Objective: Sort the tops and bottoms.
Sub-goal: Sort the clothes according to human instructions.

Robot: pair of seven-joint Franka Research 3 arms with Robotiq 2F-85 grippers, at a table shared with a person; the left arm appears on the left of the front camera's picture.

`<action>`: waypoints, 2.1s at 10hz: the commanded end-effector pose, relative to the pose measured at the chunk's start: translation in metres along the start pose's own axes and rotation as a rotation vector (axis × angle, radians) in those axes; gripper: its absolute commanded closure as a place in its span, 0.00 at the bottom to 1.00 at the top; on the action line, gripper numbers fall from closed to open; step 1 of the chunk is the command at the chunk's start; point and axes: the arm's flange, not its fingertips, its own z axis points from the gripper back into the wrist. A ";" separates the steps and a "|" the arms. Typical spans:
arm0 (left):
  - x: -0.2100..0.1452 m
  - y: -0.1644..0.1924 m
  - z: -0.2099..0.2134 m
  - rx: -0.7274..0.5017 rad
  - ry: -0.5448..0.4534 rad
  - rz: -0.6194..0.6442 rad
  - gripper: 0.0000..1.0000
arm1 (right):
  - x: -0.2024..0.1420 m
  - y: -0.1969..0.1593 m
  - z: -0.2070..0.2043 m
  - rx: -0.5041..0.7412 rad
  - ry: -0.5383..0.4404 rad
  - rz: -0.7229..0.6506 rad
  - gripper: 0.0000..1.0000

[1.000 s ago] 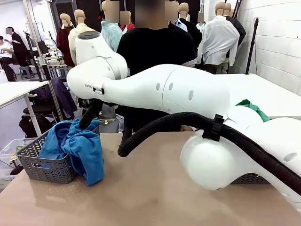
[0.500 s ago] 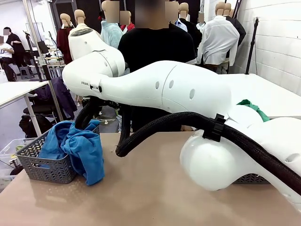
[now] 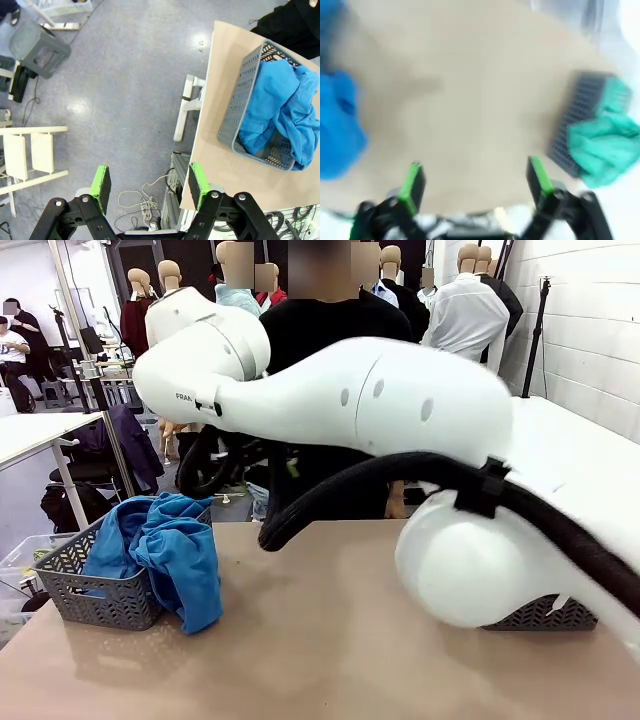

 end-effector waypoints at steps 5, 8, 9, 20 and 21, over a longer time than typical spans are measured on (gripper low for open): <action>-0.003 -0.001 0.001 0.018 0.003 0.006 0.19 | -0.332 -0.055 -0.247 0.309 0.098 -0.452 0.00; -0.003 -0.001 0.001 0.018 0.003 0.006 0.19 | -0.085 0.004 -0.053 0.183 0.223 -0.335 0.00; -0.003 -0.001 0.001 0.018 0.003 0.006 0.19 | -0.085 0.004 -0.053 0.183 0.223 -0.335 0.00; 0.006 -0.075 0.005 0.034 -0.050 -0.267 0.19 | -0.167 -0.058 -0.055 0.038 0.086 -0.383 0.00; 0.012 -0.103 0.008 0.031 -0.048 -0.335 0.19 | -0.194 -0.085 -0.058 0.037 0.025 -0.484 0.00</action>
